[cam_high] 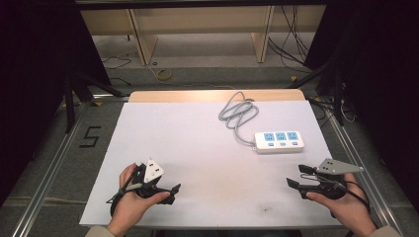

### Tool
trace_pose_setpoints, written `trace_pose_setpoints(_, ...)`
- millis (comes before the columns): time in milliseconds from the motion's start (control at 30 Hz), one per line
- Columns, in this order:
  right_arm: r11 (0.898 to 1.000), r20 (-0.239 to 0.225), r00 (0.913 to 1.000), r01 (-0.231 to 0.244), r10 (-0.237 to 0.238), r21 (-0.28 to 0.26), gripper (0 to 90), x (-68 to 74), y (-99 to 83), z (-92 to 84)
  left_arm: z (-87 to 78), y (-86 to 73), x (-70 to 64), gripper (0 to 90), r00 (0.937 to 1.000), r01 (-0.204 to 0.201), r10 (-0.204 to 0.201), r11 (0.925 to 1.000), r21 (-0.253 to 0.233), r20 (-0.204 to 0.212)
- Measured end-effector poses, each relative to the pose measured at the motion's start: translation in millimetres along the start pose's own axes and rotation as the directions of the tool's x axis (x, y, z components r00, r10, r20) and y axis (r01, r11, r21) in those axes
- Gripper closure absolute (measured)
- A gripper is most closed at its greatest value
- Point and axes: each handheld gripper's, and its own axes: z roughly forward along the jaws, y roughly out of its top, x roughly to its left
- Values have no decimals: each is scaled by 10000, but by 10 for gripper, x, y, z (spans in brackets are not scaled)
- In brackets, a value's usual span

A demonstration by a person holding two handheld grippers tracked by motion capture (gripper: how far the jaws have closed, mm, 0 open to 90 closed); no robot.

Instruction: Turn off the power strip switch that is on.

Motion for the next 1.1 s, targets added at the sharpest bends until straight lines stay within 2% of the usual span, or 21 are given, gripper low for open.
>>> trace_pose_setpoints(267, 9999, 312, 9995, -107, 103, 106, 349, -9, 27, -18, -15, -17, 10, 0, 9997, -174, 176, 9998, 95, -145)
trace_pose_setpoints(367, 9994, 558, 9984, -73, 55, 338, 450, -20, 70, -14, -10, -15, 14, 0, 9997, -152, 154, 9999, 65, -203)
trace_pose_setpoints(400, 9994, 558, 9984, -73, 55, 338, 450, -20, 70, -14, -9, -14, 14, 0, 9997, -143, 145, 9999, 71, -213)
trace_pose_setpoints(433, 9989, 762, 9971, -35, -1, 477, 514, -31, 94, -11, -7, -14, 14, 0, 9996, -144, 146, 9999, 71, -236)
trace_pose_setpoints(533, 9978, 942, 9955, 8, -70, 656, 620, -43, 105, -2, -6, -14, 10, 0, 9994, -240, 244, 9996, 173, -226)
trace_pose_setpoints(667, 9983, 1150, 9932, 122, -188, 575, 720, -48, 138, -3, -12, -10, 17, 0, 9994, -203, 205, 9998, 76, -287)
trace_pose_setpoints(700, 9984, 1266, 9917, 165, -232, 535, 785, -51, 173, 5, -13, -11, 19, 0, 9994, -212, 214, 9997, 86, -277)
trace_pose_setpoints(833, 9981, 1353, 9905, 186, -264, 582, 880, -62, 221, 26, -12, -13, 14, 0, 9994, -213, 215, 9997, 100, -275)
trace_pose_setpoints(1100, 9965, 1426, 9898, -144, 26, 817, 900, -98, 281, 91, -6, -8, 12, 0, 9996, -160, 160, 9999, 11, -213)
